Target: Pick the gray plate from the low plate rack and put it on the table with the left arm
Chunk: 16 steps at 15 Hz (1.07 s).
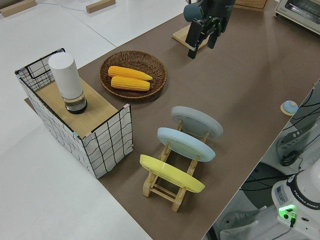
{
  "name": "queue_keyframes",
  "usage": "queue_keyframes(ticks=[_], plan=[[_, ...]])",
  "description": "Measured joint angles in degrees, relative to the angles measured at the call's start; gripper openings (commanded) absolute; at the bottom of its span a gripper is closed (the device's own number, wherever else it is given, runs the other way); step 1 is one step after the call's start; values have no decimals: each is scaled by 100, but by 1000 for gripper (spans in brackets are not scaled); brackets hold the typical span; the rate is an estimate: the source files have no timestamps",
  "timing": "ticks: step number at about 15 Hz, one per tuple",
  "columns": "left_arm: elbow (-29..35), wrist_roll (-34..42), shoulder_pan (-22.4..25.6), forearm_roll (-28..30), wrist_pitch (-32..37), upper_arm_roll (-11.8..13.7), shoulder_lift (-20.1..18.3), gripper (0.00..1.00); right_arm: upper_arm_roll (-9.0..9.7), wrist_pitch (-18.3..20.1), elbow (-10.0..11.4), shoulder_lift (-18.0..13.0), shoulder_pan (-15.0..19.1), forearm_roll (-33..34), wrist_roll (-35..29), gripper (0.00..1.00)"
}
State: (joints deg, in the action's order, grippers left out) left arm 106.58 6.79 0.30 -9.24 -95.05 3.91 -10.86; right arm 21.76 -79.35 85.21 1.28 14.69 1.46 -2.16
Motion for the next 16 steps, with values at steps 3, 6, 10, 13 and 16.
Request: queue_keyframes(ticks=[3,6,10,13,16], plan=[[463,0,0,-84,-346,157,-175,991,0,0,0,0,0,0,0,983],[812,0,1,-84,-598,247,-265,991,0,0,0,0,0,0,0,983],[1172,0,0,-91,-889,259,-273,991,0,0,0,0,0,0,0,983],[1409,0,1,-150,-1119,408,-273,989,0,0,0,0,0,0,0,983],[1616,1,2,-342,-1275,604,-275,977,0,0,0,0,0,0,0,983]])
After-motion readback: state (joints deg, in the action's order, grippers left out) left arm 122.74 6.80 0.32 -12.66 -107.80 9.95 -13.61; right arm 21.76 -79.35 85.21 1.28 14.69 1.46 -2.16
